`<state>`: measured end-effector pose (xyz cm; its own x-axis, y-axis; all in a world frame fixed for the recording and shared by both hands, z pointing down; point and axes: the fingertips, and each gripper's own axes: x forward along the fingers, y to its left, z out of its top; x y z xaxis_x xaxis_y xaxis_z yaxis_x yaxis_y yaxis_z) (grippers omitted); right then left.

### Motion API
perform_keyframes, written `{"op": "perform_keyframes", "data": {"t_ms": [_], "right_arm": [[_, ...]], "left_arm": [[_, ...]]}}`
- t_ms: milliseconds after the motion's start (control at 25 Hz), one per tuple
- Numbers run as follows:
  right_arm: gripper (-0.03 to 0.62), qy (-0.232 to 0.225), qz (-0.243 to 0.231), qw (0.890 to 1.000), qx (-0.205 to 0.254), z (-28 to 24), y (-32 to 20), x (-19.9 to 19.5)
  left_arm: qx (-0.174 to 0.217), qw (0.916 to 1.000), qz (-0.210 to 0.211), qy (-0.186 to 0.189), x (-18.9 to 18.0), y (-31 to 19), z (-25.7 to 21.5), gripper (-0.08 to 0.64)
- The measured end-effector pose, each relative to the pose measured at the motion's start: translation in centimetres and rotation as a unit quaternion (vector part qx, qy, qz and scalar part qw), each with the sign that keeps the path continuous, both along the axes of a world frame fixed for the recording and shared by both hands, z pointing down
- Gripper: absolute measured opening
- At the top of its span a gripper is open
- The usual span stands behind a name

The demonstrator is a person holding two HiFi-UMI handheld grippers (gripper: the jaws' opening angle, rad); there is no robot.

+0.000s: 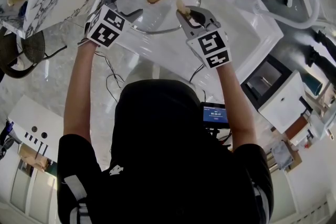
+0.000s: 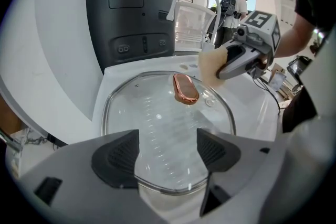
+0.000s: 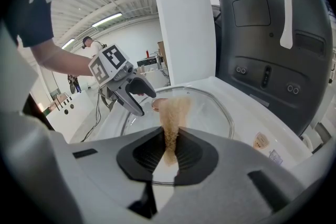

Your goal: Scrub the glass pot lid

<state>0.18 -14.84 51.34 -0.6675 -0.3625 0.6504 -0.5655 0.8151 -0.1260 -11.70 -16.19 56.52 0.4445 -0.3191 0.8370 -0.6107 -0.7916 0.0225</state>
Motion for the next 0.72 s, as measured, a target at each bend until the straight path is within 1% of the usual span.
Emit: {"op": "perform_keyframes", "data": {"t_ms": [320,440,600,720], "right_arm": [[0.024,0.01,0.0,1.0,-0.002,0.5,0.0,0.5],[0.024,0.031,-0.011,0.999,0.005,0.9,-0.5,0.8],[0.024,0.066,-0.039,0.997,0.022,1.5,-1.5,1.2],[0.023,0.084,-0.048,0.995,0.027,1.9,-2.2,1.6]], "left_arm": [[-0.012,0.9999,-0.001,-0.008,0.0,-0.1,-0.1,0.313],[-0.017,0.9998,-0.002,-0.01,0.0,0.0,0.0,0.314],[-0.016,0.9998,-0.003,-0.01,0.0,-0.1,0.0,0.314],[-0.013,0.9999,-0.005,-0.007,0.0,-0.1,0.0,0.314]]}}
